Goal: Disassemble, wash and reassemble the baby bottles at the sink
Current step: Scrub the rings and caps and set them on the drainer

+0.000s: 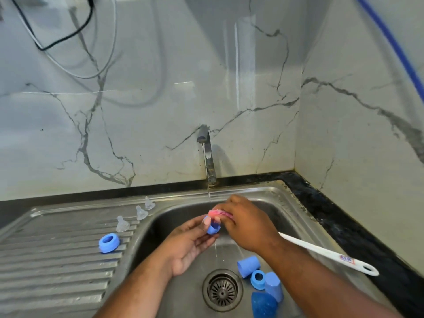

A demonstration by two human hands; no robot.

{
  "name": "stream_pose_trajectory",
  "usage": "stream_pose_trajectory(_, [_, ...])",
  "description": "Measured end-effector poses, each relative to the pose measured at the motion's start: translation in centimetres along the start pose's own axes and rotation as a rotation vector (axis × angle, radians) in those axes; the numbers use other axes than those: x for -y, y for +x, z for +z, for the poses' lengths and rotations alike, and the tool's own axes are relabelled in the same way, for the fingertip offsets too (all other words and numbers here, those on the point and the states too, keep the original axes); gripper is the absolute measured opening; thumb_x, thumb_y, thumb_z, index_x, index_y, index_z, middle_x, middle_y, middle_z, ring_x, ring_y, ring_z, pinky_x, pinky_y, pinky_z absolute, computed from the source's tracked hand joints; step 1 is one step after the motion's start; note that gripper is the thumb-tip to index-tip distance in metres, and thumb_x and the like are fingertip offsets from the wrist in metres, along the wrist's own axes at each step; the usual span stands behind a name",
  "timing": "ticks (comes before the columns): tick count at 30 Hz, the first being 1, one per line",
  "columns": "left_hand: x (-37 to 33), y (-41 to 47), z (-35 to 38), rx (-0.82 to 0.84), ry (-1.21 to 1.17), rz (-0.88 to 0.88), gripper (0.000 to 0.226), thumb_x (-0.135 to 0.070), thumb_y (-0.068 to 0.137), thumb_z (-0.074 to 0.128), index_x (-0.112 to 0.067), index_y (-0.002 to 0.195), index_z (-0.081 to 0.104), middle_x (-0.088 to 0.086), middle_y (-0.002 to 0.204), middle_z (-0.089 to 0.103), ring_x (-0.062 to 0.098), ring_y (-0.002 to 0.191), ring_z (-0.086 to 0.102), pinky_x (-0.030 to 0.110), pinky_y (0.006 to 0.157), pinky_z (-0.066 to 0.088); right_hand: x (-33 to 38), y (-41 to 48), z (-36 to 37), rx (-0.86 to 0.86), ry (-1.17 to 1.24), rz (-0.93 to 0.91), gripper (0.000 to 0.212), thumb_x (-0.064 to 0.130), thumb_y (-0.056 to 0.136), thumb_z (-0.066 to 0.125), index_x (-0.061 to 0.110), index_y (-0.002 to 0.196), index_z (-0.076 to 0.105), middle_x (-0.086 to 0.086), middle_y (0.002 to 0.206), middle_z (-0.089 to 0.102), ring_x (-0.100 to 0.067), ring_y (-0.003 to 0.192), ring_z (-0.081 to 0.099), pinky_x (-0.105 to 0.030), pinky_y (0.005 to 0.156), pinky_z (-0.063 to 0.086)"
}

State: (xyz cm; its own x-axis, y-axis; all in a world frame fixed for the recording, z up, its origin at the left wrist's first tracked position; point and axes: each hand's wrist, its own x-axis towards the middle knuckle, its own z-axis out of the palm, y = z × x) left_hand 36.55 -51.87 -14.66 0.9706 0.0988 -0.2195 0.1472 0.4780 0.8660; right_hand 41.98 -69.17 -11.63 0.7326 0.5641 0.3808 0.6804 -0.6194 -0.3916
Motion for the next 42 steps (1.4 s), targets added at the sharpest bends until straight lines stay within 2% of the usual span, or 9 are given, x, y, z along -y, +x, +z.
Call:
stream_pose_trajectory(8, [-0.9, 0.5, -0.1, 0.110, 0.188, 0.131, 0.043, -0.030, 0.088, 0.064, 0.003, 0.116, 0.070, 0.024, 0.107, 0.072, 0.024, 0.093, 0.071, 0.029, 0.083, 0.059, -0.9, 0.4, 1.3, 0.119, 0.149, -0.083, 0.022, 0.049, 0.093, 0.065, 0.033, 0.107, 0.067, 0.015, 0.102, 0.053, -0.005, 0.092, 0.056, -0.037, 0.082, 0.052])
stream_pose_trajectory(13, [-1.4, 0.3, 0.1, 0.073, 0.328, 0.080, 0.044, -0.043, 0.097, 0.058, -0.003, 0.107, 0.072, 0.015, 0.085, 0.072, 0.018, 0.074, 0.069, 0.032, 0.070, 0.055, -1.4, 1.0, 1.6, 0.071, 0.069, -0.171, 0.023, 0.044, 0.087, 0.071, 0.030, 0.104, 0.073, 0.018, 0.104, 0.053, -0.006, 0.090, 0.054, -0.036, 0.074, 0.050])
stream_pose_trajectory(17, [-1.2, 0.2, 0.2, 0.178, 0.313, 0.139, 0.038, -0.033, 0.094, 0.062, -0.018, 0.129, 0.064, 0.006, 0.098, 0.073, 0.015, 0.085, 0.067, 0.032, 0.076, 0.051, -2.0, 0.8, 1.9, -0.032, 0.033, -0.121, 0.025, 0.038, 0.090, 0.069, 0.034, 0.115, 0.071, 0.024, 0.107, 0.053, -0.002, 0.093, 0.055, -0.025, 0.070, 0.043])
stream_pose_trajectory(20, [-1.1, 0.1, 0.3, 0.149, 0.464, 0.216, 0.029, -0.027, 0.100, 0.060, -0.028, 0.129, 0.064, -0.004, 0.099, 0.073, 0.012, 0.095, 0.064, 0.032, 0.082, 0.047, -2.0, 0.8, 1.8, -0.056, 0.067, -0.109, 0.025, 0.039, 0.091, 0.070, 0.035, 0.116, 0.070, 0.022, 0.111, 0.054, -0.004, 0.095, 0.058, -0.021, 0.070, 0.043])
stream_pose_trajectory(22, [-1.0, 0.0, 0.5, 0.081, 0.528, 0.227, 0.026, -0.038, 0.102, 0.052, -0.027, 0.118, 0.069, -0.006, 0.093, 0.073, 0.013, 0.092, 0.062, 0.033, 0.084, 0.043, -1.8, 0.9, 1.6, -0.056, 0.086, -0.123, 0.024, 0.042, 0.090, 0.072, 0.033, 0.112, 0.071, 0.021, 0.108, 0.053, -0.005, 0.093, 0.057, -0.019, 0.068, 0.040])
stream_pose_trajectory(26, [-1.3, -0.2, 0.4, 0.085, 0.592, 0.198, 0.052, -0.062, 0.100, 0.039, -0.023, 0.094, 0.073, 0.000, 0.083, 0.071, 0.015, 0.081, 0.056, 0.035, 0.081, 0.039, -1.4, 0.8, 1.5, -0.061, 0.087, -0.152, 0.020, 0.047, 0.088, 0.074, 0.033, 0.103, 0.072, 0.022, 0.100, 0.052, -0.004, 0.086, 0.055, -0.018, 0.065, 0.037])
stream_pose_trajectory(29, [-1.0, 0.1, 0.1, 0.095, 0.640, 0.222, 0.053, -0.068, 0.097, 0.042, -0.026, 0.101, 0.073, 0.000, 0.093, 0.073, 0.013, 0.087, 0.063, 0.034, 0.083, 0.044, -1.5, 0.6, 1.7, -0.093, 0.064, -0.135, 0.018, 0.046, 0.089, 0.071, 0.034, 0.102, 0.072, 0.025, 0.098, 0.052, -0.004, 0.085, 0.055, -0.025, 0.065, 0.043])
stream_pose_trajectory(34, [-0.5, 0.5, 0.6, 0.076, 0.509, 0.269, 0.023, -0.029, 0.102, 0.059, -0.032, 0.123, 0.065, -0.008, 0.099, 0.073, 0.011, 0.103, 0.064, 0.033, 0.087, 0.045, -1.9, 0.6, 1.6, -0.116, 0.011, -0.085, 0.026, 0.040, 0.092, 0.069, 0.031, 0.116, 0.071, 0.021, 0.105, 0.051, -0.004, 0.090, 0.055, -0.029, 0.075, 0.050])
stream_pose_trajectory(42, [-1.1, 0.1, 0.8, 0.007, 0.533, 0.250, 0.054, -0.065, 0.096, 0.044, -0.024, 0.109, 0.077, -0.002, 0.104, 0.078, 0.010, 0.107, 0.068, 0.034, 0.091, 0.046, -0.8, 0.4, 1.4, -0.151, -0.054, -0.217, 0.024, 0.045, 0.092, 0.061, 0.033, 0.111, 0.068, 0.019, 0.107, 0.051, -0.004, 0.092, 0.050, -0.025, 0.067, 0.046])
